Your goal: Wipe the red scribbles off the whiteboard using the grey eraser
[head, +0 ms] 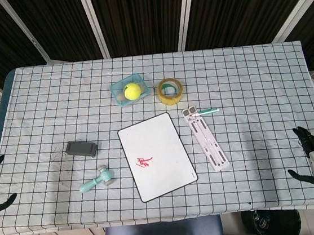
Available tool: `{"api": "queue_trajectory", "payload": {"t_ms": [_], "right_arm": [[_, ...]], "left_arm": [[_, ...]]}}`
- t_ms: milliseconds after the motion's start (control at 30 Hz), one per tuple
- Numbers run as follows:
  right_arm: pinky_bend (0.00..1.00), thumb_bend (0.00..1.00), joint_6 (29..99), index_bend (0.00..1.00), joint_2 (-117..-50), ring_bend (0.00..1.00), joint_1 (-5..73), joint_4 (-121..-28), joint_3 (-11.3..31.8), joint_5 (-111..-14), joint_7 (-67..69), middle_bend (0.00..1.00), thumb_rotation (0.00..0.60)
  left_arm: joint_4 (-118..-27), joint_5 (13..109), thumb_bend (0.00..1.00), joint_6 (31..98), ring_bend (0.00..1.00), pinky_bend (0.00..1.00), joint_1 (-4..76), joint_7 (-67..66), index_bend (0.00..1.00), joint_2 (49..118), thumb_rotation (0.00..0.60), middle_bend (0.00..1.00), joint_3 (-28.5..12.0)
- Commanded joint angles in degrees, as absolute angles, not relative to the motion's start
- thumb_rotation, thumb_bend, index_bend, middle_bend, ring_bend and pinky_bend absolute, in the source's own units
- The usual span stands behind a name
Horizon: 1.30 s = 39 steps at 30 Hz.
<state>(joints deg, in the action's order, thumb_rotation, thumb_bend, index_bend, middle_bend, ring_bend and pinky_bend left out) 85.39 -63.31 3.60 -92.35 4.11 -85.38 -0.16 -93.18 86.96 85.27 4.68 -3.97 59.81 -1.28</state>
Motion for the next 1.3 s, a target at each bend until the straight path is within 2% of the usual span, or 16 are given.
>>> {"api": "queue_trajectory", "payload": {"t_ms": [33, 1033, 1300], "right_arm": [[0.21, 0.08, 85.4, 0.06, -63.3, 0.2, 3.6, -92.4, 4.1, -85.3, -0.2, 0.11, 0.6], [0.21, 0.08, 85.0, 0.06, -63.0, 0.2, 3.6, -93.1, 4.3, -84.6, -0.4, 0.11, 0.6], [0.21, 0.08, 84.7, 0.06, -63.0, 0.2, 3.7, -93.2, 4.3, -84.4, -0.4, 0.11, 0.6]], "left_arm": [[-93.2, 87.0, 0.12, 85.3, 0.0, 0.0, 4.7, -4.0, 0.0, 59.8, 0.6, 0.04, -1.3], [-92.9, 87.1, 0.12, 84.9, 0.0, 0.0, 5.1, -4.1, 0.0, 60.0, 0.6, 0.04, -1.5], [-95.6, 88.1, 0.12, 79.9, 0.0, 0.02, 9.5, -9.1, 0.0, 59.7, 0.6, 0.04, -2.7]]}}
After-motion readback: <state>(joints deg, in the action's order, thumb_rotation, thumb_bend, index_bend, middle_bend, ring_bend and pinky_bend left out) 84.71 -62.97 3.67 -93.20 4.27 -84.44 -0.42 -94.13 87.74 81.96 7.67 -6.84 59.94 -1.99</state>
